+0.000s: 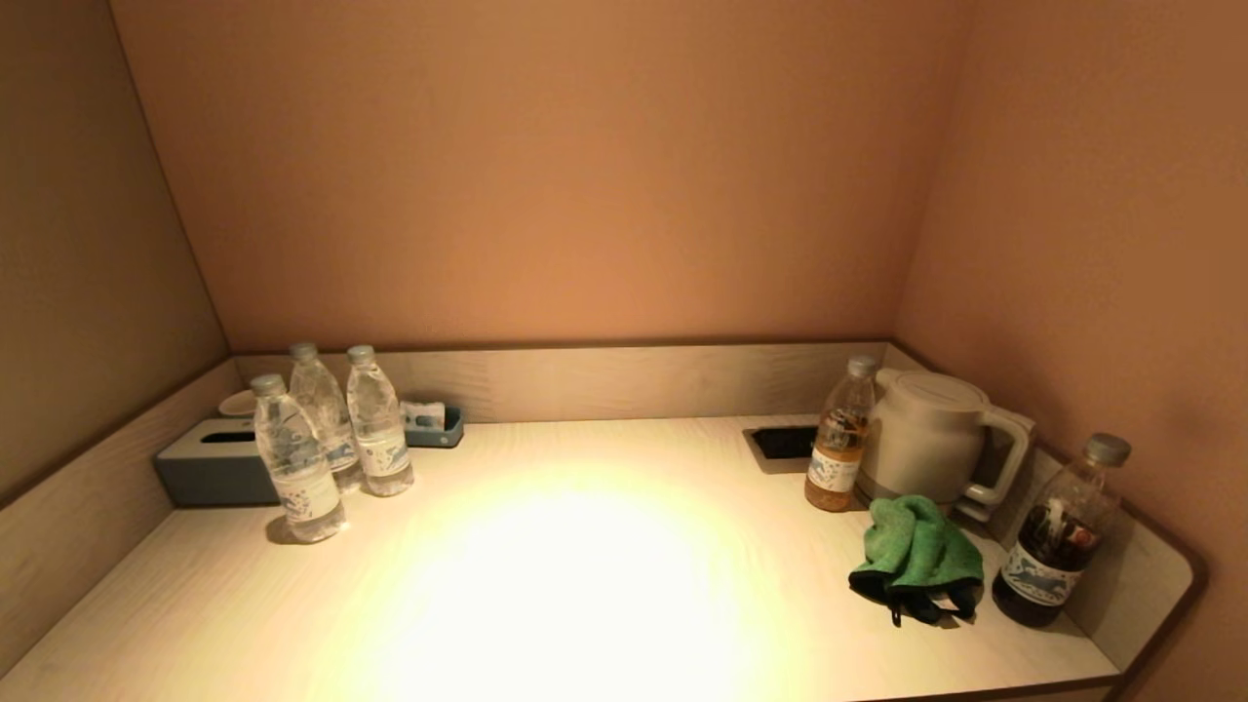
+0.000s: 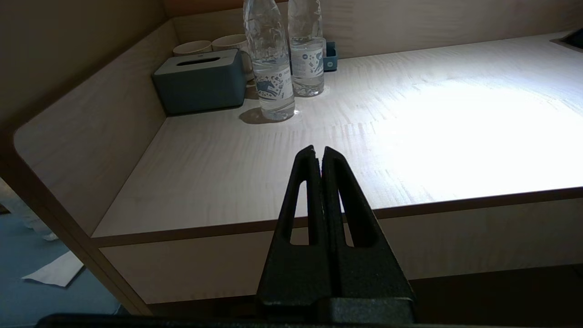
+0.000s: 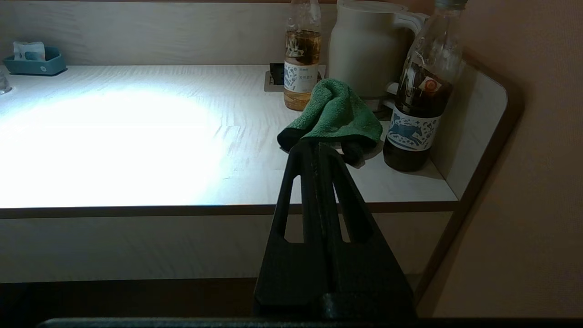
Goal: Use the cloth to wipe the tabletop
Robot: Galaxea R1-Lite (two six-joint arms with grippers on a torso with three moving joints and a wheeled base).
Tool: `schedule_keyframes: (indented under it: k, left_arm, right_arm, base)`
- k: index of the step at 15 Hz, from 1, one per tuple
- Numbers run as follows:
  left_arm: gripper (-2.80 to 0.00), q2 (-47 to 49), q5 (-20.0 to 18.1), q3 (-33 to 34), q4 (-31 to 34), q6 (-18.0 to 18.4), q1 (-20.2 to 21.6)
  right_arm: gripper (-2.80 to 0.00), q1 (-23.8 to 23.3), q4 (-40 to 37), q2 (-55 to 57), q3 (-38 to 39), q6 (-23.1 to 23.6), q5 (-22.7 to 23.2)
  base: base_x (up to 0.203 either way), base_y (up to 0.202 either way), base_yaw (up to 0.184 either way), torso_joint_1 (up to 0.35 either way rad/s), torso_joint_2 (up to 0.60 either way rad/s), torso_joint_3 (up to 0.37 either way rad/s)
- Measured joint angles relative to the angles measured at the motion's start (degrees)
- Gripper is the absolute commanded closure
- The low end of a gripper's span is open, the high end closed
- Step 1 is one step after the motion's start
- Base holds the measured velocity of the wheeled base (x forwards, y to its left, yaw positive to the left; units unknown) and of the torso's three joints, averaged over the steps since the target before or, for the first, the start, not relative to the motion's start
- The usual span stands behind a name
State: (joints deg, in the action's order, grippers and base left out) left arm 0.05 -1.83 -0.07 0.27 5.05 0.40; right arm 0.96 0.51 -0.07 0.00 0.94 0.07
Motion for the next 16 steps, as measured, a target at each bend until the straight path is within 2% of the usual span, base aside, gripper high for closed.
schedule_keyframes:
  k: [16]
  left_arm:
    - [0.0,0.0,0.01,0.0,0.0,-0.02,0.0]
  right_arm:
    - [0.0,-0.02,0.0,0.0,0.0,-0.06,0.0]
  base:
    - [0.0,0.0,0.0,0.0,0.0,0.0]
